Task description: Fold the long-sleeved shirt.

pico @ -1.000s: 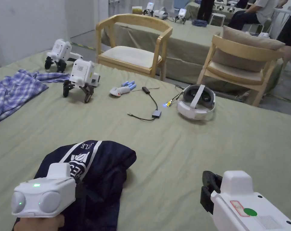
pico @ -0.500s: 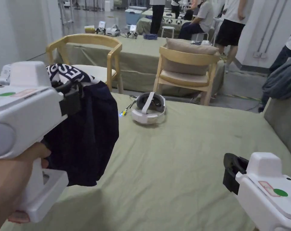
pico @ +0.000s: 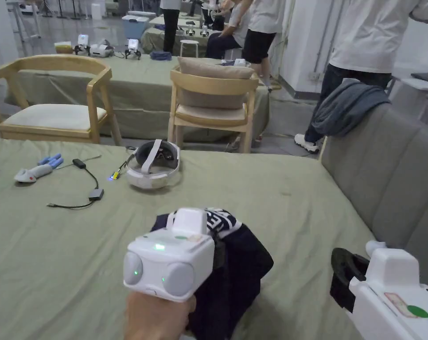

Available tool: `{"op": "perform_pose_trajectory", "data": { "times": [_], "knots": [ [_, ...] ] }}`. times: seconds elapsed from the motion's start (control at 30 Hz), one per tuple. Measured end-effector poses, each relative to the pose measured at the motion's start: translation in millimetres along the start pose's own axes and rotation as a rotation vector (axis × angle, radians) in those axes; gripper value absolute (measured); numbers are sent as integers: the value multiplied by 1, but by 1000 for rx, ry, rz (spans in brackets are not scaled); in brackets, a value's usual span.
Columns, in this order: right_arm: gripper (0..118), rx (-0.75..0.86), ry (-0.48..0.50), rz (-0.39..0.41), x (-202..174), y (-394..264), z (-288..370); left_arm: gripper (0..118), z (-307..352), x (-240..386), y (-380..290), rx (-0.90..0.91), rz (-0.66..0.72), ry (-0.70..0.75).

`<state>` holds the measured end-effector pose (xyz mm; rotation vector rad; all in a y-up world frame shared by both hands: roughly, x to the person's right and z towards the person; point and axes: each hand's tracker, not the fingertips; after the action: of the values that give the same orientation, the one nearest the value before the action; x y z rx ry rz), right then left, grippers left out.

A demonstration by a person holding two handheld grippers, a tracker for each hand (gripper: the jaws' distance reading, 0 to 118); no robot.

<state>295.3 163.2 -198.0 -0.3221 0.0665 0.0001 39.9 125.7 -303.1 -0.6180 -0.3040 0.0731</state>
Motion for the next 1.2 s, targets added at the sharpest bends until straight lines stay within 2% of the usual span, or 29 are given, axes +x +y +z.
{"op": "perform_pose_trajectory", "data": {
  "times": [0.03,0.13,0.2,0.27,0.3,0.4,0.43,0.47,0.5,0.57,0.6,0.63,0.67,0.7,0.73,0.77,0.8,0.87,0.97,1.0,1.03,1.07,1.1,1.2],
  "knots": [
    [0,-20,-4,2,2,-6,-4,22,-18,8,-16,-46,-70,22],
    [0,-86,-14,-7,0,-16,-7,22,-56,17,-61,-228,30,-38],
    [0,-117,-23,-9,4,-32,-18,23,-70,28,-84,-285,-42,35],
    [0,-131,-19,-1,5,-39,-22,25,-59,28,-85,-227,-52,14],
    [0,-138,-23,0,4,-41,-23,32,-54,27,-80,-218,-53,13],
    [0,-133,-19,-21,0,-38,-21,102,-19,18,-57,-134,-32,0],
    [0,-125,-23,-31,-2,-36,-18,109,-3,13,-53,-69,-16,-6],
    [0,-103,-22,-42,-4,-33,-13,106,23,8,-47,44,-14,19],
    [0,-95,-18,-48,-7,-30,-11,107,34,0,-45,58,-25,5],
    [0,-76,-20,-48,-14,-27,-6,111,64,-16,-47,110,-10,75],
    [0,-69,-20,-46,-16,-29,-5,108,80,-26,-51,132,6,106],
    [0,-65,-21,-50,-19,-29,-3,90,98,-36,-51,144,24,160],
    [0,-57,-14,-59,-23,-31,-1,53,111,-49,-56,164,64,163],
    [0,-55,-6,-62,-27,-34,1,4,122,-63,-62,191,85,148],
    [0,-56,-6,-65,-30,-36,1,3,126,-71,-65,202,106,175],
    [0,-58,-7,-64,-35,-40,1,3,127,-79,-69,198,123,263],
    [0,-62,-6,-60,-39,-44,2,3,132,-89,-72,208,79,286],
    [0,-77,4,-59,-44,-51,2,3,134,-102,-73,161,114,227],
    [0,-122,18,-82,-46,-60,-4,3,118,-112,-70,174,100,273],
    [5,-149,35,-99,-44,-63,-9,3,115,-117,-68,169,112,260],
    [38,-170,40,-106,-43,-64,-13,3,110,-121,-70,162,121,256],
    [79,-224,44,-120,-42,-66,-20,3,105,-124,-70,140,133,263],
    [112,-256,45,-134,-43,-71,-25,3,99,-126,-67,132,133,263],
    [117,-307,101,-164,-44,-97,-34,3,89,-126,-67,114,122,263]
  ]
}}
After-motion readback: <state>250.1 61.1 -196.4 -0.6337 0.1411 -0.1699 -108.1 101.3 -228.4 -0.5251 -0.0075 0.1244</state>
